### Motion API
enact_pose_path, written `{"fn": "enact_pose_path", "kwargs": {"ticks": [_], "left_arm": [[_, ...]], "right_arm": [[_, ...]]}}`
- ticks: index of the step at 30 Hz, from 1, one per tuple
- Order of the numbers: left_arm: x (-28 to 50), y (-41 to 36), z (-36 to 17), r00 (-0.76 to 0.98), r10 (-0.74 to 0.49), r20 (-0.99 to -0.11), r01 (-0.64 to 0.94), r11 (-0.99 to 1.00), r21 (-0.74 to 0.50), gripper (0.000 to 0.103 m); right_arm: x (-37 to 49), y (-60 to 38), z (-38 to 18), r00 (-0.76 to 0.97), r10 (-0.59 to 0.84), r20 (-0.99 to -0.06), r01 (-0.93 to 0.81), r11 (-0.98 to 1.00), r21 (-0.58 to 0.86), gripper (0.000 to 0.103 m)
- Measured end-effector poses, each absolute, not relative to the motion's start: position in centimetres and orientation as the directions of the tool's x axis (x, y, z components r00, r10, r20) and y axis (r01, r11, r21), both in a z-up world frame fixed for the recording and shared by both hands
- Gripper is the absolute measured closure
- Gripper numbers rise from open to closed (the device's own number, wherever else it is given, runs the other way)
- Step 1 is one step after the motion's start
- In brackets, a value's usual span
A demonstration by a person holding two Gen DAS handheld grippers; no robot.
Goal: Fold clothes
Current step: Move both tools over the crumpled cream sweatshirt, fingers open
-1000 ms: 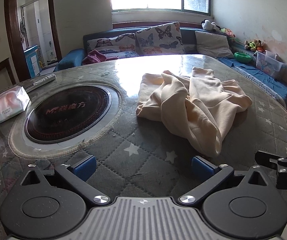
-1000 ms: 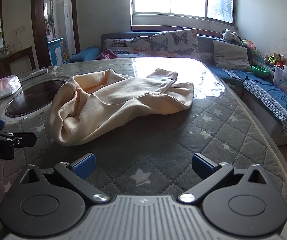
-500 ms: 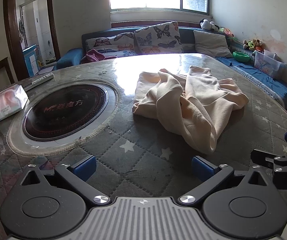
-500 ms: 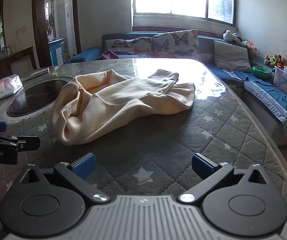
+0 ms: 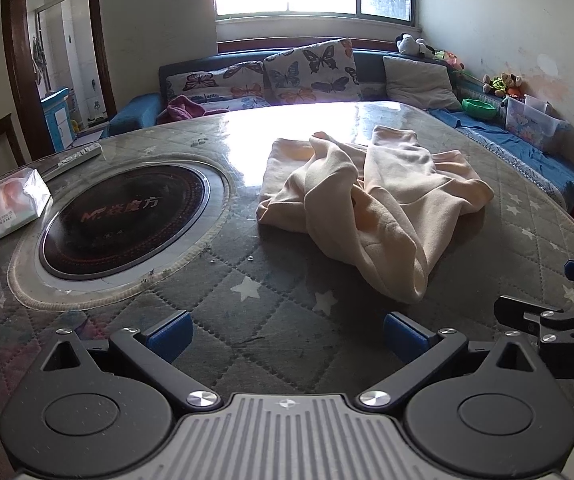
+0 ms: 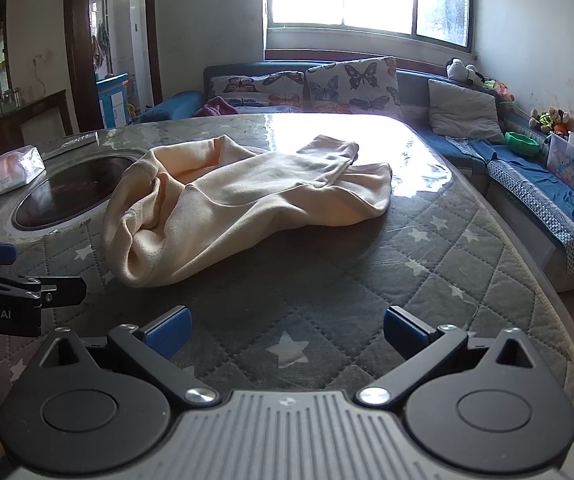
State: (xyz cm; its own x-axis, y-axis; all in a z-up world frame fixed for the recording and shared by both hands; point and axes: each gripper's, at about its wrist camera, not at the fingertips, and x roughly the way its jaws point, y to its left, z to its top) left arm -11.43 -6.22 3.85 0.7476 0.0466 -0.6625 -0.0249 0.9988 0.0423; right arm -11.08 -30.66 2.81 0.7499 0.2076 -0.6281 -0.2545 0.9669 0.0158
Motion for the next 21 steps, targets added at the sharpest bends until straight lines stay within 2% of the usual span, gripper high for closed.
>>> {"fn": "enact_pose_path", "kwargs": {"ticks": [21], "left_arm": [[-10.3,-6.4,3.7,0.735,0.035,-0.678,-0.007,0.999,0.045,0.000]], "right_arm": [[-10.1,-30.0,2.5,0.733,0.210,-0.647,-0.266,0.964,0.011,0.000]]}}
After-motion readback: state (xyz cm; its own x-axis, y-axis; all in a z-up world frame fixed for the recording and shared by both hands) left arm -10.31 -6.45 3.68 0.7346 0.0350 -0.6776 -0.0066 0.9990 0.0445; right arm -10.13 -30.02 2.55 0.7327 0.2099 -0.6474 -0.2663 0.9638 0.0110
